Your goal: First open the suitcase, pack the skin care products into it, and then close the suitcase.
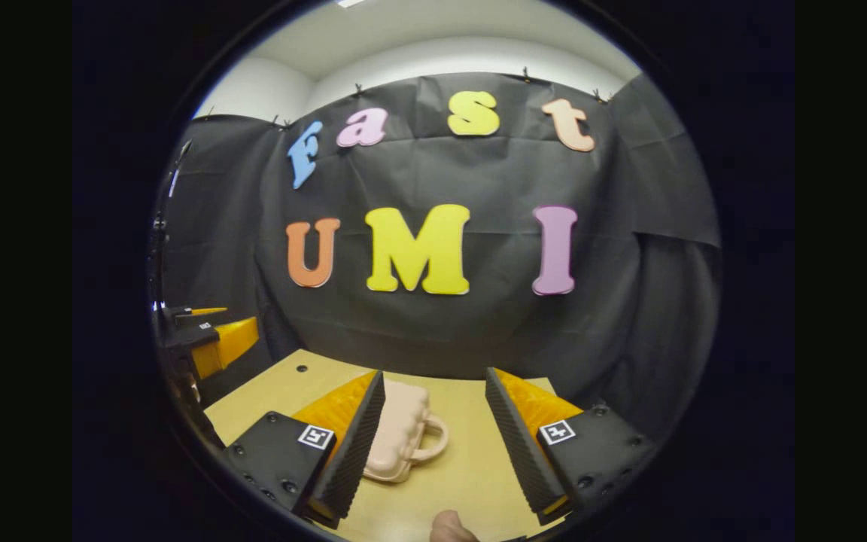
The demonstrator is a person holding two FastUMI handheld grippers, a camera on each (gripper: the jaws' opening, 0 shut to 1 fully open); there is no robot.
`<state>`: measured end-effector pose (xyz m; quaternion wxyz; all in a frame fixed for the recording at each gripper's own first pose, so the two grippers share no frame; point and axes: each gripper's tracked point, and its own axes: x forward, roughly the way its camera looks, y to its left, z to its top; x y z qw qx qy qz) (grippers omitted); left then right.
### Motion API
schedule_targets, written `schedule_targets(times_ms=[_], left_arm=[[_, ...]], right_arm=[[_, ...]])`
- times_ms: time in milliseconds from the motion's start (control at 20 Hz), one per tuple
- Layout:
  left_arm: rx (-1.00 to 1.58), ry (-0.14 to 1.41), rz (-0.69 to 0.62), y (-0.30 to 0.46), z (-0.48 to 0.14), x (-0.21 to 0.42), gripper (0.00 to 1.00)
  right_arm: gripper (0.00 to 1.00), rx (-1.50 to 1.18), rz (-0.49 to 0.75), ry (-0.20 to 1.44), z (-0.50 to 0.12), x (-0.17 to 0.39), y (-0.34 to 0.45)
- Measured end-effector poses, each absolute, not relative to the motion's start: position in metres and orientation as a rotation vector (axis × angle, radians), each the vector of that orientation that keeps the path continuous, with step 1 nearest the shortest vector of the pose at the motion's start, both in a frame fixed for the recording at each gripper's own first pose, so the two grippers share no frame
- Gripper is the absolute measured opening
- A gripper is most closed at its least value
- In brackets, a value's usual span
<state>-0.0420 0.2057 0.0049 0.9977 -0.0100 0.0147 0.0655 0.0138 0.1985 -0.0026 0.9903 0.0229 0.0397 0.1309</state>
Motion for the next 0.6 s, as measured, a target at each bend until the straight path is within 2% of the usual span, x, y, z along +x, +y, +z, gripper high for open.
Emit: schedule_targets(times_ms=[150,200,250,600], left_arm=[[-0.025,0.023,0.108,0.212,0.002,-0.052,0.98],[-0.023,0.020,0.104,0.215,0.001,-0.053,0.98],[-0.023,0.031,0.107,0.220,-0.003,-0.054,0.98],[-0.035,0.043,0.113,0.250,-0.011,-0.059,0.99]], right_arm=[[0.80,0.016,0.282,0.026,0.012,0.003,0.226],[0.77,0.008,0.282,0.021,0.011,0.001,0.235],[0.80,0.004,0.288,0.035,0.009,0.001,0.242],[0.80,-0.006,0.304,0.025,0.014,-0.008,0.283]])
